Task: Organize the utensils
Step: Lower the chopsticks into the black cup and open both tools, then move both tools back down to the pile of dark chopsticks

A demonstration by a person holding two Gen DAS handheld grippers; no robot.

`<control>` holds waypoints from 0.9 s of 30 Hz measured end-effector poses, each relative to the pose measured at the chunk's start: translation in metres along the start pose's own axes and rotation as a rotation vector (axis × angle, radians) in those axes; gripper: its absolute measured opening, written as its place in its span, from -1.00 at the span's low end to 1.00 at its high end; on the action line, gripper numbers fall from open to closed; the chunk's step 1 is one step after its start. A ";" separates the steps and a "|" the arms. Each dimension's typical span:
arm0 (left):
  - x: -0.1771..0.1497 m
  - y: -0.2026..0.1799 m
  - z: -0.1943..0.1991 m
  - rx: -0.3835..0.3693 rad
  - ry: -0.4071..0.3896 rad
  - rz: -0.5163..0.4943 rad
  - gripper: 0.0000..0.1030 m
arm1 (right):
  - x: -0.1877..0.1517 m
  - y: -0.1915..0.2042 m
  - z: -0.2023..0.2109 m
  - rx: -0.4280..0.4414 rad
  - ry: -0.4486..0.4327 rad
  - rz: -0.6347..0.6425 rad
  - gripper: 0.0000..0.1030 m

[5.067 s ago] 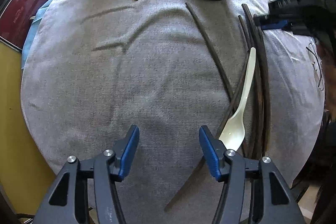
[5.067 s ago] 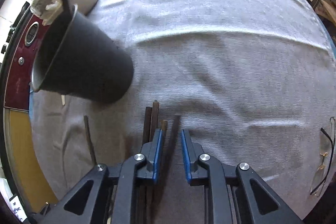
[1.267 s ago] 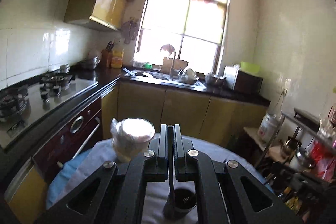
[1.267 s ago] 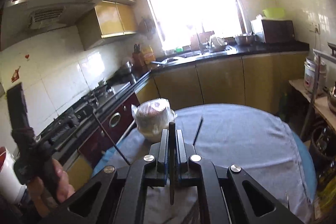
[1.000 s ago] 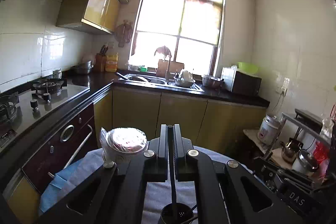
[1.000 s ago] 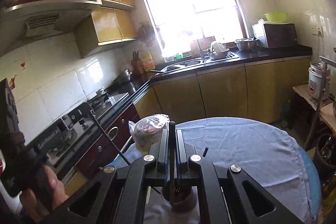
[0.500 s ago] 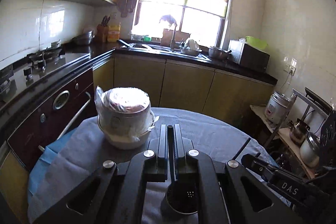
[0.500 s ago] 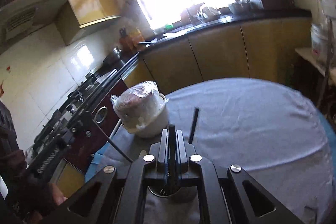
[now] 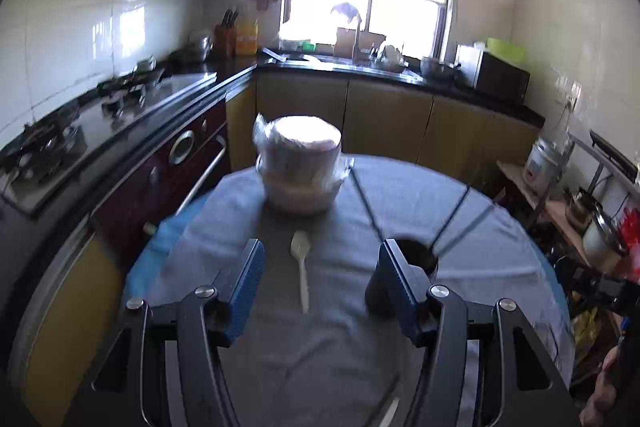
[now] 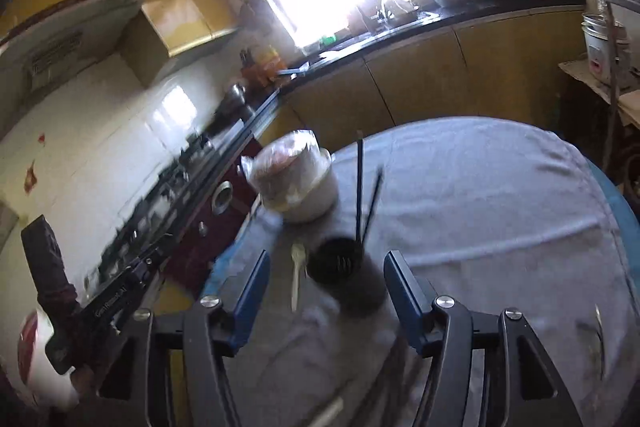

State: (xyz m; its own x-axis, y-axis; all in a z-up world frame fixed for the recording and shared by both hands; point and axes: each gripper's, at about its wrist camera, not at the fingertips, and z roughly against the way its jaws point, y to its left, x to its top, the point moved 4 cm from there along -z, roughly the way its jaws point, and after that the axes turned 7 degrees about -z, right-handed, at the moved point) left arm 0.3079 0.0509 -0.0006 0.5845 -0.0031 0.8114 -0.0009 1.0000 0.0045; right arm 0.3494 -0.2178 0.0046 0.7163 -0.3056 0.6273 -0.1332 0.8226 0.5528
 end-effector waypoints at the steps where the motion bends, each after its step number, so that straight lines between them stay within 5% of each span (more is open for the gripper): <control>1: -0.015 0.002 0.005 0.001 0.029 0.003 0.18 | -0.011 -0.002 0.004 0.007 0.021 -0.005 0.21; 7: -0.096 -0.005 0.012 -0.015 0.158 0.016 0.18 | -0.080 -0.018 0.005 -0.032 0.141 -0.020 0.20; 12: -0.125 -0.016 0.004 0.006 0.231 -0.025 0.18 | -0.113 -0.026 -0.007 -0.074 0.211 -0.009 0.00; 27: -0.134 -0.065 -0.101 -0.101 0.425 -0.147 0.17 | -0.096 -0.089 -0.082 -0.239 0.344 -0.106 -0.51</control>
State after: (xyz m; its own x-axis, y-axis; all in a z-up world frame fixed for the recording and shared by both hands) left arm 0.3115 -0.0136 -0.1683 0.8533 -0.1641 0.4949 0.1735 0.9845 0.0273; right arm 0.3486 -0.2229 -0.1494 0.9095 -0.2498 0.3323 0.0865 0.8956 0.4365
